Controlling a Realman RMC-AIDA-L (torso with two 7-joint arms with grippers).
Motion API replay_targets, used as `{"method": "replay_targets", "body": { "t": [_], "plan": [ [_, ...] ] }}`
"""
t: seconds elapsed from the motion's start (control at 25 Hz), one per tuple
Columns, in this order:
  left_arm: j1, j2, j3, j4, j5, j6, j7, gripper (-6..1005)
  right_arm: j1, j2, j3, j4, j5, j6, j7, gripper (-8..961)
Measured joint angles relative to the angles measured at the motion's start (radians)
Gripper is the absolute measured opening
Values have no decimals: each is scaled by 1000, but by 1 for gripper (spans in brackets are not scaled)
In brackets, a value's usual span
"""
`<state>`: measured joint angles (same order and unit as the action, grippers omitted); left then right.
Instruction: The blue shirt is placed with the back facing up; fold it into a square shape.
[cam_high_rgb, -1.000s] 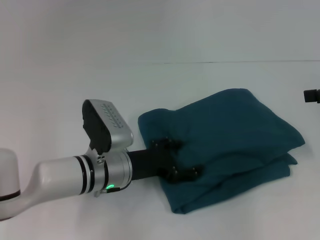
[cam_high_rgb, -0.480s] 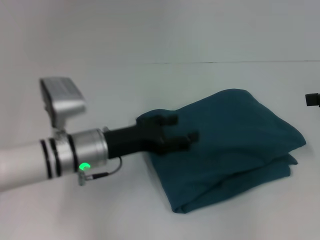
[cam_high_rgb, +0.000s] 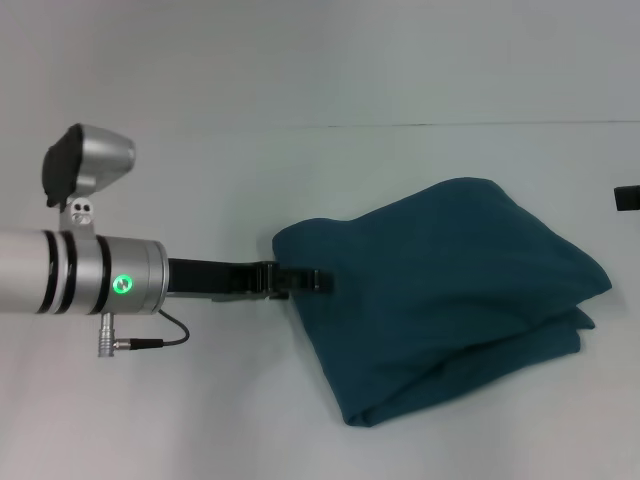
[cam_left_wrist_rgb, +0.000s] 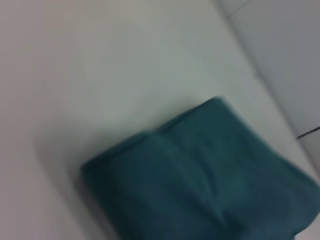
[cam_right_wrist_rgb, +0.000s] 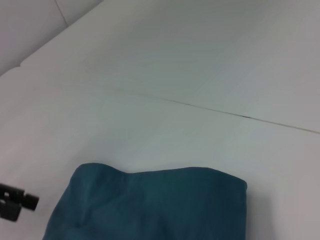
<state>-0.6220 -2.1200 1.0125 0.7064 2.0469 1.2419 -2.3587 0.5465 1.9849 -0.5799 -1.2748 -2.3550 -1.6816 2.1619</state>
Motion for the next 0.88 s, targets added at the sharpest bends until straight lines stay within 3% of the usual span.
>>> {"method": "replay_targets", "body": {
  "t": [0.4, 0.88],
  "plan": [
    [-109, 3, 9, -74, 150, -5, -227, 854, -1, 5, 1, 0, 0, 1, -16, 940],
    [-182, -20, 45, -167, 158, -48, -256, 847, -5, 21, 0, -20, 0, -9, -23, 940]
  ]
}}
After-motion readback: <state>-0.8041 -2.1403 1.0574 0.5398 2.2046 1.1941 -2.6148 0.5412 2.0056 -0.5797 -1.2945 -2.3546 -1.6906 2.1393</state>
